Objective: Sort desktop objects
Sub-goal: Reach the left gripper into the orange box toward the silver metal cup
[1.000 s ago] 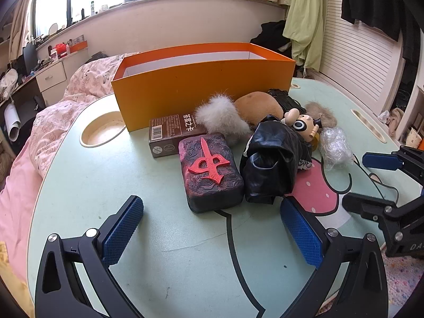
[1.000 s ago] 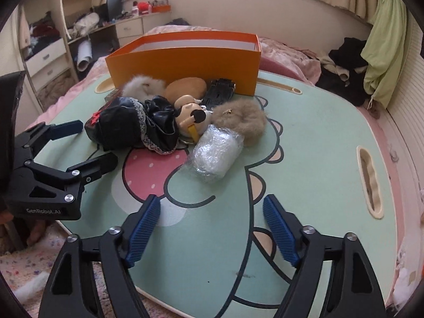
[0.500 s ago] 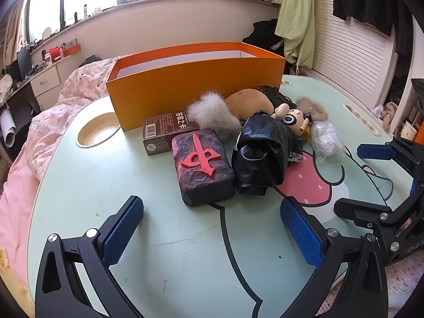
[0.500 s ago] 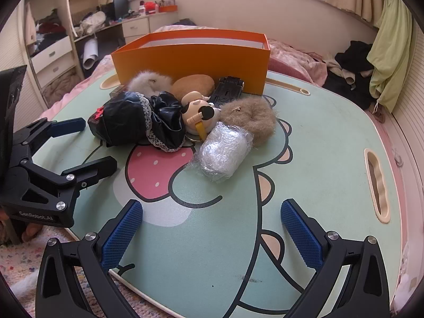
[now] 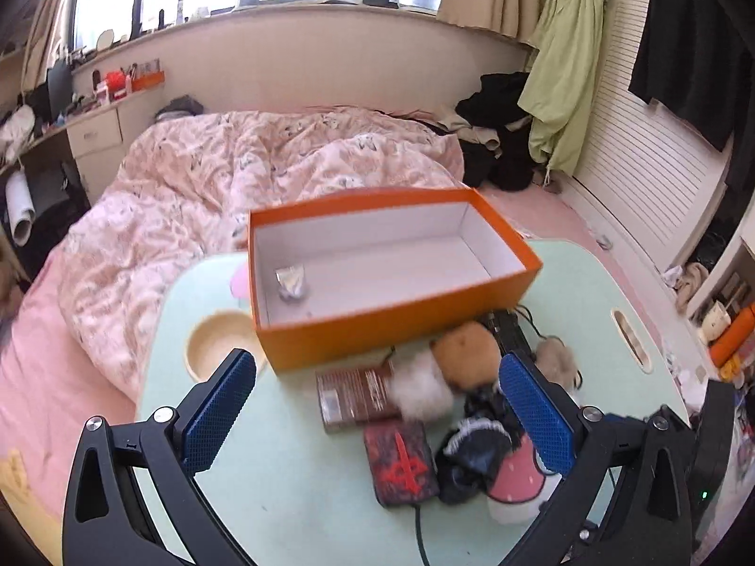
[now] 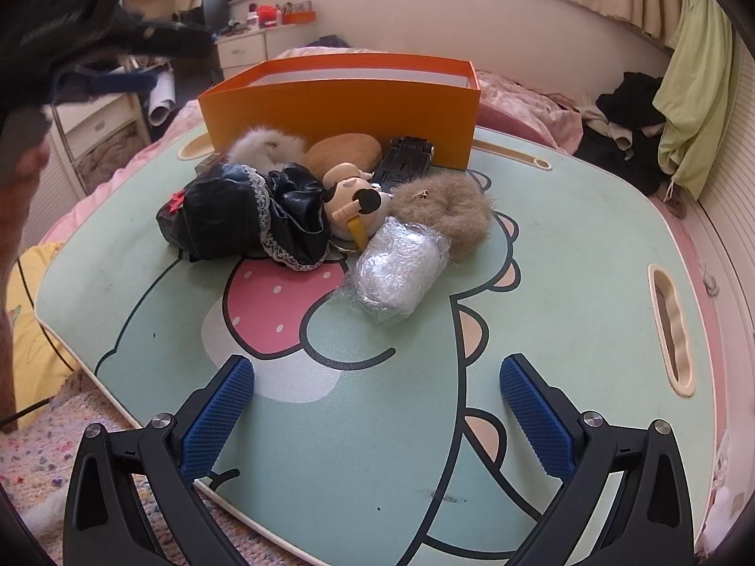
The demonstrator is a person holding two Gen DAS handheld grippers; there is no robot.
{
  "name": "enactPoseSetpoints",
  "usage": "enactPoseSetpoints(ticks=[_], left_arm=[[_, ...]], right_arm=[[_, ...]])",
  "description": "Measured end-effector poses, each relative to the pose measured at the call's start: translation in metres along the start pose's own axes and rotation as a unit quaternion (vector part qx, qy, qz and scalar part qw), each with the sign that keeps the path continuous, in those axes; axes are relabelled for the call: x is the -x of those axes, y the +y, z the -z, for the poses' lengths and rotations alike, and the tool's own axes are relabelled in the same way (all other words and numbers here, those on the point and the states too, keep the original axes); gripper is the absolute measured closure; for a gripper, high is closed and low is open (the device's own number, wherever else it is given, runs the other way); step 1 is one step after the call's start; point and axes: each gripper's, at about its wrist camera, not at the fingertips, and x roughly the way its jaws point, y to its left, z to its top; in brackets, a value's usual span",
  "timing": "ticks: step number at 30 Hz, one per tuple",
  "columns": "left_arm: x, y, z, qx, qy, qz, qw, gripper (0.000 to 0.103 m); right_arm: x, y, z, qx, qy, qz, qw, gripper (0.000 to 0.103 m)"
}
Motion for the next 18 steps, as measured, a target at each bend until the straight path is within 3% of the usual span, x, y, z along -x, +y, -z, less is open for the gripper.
enactPoseSetpoints(ticks=[6, 8, 11, 14, 18], left_arm=[[-0.043, 0.004, -0.065, -0.054, 0.069, -0.041, 0.9953, 0.001], [-0.064, 0.006, -0.077, -0.058, 0.106, -0.046, 0.9916, 0.008], [-0.094, 0.007, -0.083, -0.074, 0.159, -0.06, 0.9827, 0.025], [-0.121, 0.005, -0.078, -0.107, 0.204, -0.079, 0.9698, 0.034], [-0.137, 0.007, -0.075, -0.114, 0.236, -0.091, 0.9608, 0.034]], right_arm=[[0.001, 0.001, -0.001, 0.0, -0.001, 0.0, 1.0, 0.0], [0.0, 0.001, -0.001, 0.0, -0.001, 0.0, 1.0, 0.0], [0.001, 0.001, 0.0, -0.001, -0.002, 0.0, 1.0, 0.0], [-0.001, -0.001, 0.0, -0.001, -0.003, -0.001, 1.0, 0.0], [-0.001, 0.0, 0.0, -0.001, -0.004, -0.001, 1.0, 0.0]])
